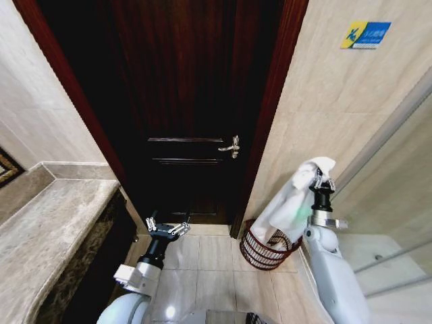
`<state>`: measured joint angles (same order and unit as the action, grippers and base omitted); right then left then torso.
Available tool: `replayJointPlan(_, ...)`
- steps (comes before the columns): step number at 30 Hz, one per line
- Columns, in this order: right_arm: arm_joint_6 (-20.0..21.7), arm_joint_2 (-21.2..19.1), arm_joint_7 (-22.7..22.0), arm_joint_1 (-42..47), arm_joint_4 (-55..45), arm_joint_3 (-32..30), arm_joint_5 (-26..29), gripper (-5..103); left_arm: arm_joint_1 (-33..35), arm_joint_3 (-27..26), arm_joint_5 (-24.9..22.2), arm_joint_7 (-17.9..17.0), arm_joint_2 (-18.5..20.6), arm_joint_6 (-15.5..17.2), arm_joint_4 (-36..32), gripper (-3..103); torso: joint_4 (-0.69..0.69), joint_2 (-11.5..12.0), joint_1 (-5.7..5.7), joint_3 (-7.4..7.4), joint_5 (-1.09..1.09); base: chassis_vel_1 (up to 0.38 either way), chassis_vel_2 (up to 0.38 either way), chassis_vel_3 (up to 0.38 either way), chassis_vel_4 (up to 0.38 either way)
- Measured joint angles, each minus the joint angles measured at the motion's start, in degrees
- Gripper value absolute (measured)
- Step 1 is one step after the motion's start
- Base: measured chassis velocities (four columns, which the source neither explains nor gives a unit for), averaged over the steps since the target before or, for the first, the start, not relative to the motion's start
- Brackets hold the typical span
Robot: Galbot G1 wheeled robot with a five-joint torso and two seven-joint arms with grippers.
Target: Discard the used towel into the hamper.
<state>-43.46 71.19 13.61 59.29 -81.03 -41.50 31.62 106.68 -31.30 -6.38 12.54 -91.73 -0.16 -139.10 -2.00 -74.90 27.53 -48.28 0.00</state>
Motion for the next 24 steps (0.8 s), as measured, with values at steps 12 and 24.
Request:
replayJointPlan(12, -3.6, -0.4, 2.8, -0.5, 8.8, -1.8, 1.7, 5, 0.0, 0.0, 0.0, 0.0, 0.0, 0.0, 0.0, 100, 0.00, 0.0, 0.00, 0.00, 0.00, 0.000, 0.000, 0.000, 0.000)
replayJointPlan(24, -3.8, -0.5, 4.5, -0.7, 13.5, -1.9, 1.7, 5, 0.0, 0.0, 0.0, 0.0, 0.0, 0.0, 0.0, 100, 0.00, 0.0, 0.00, 0.00, 0.00, 0.000, 0.000, 0.000, 0.000)
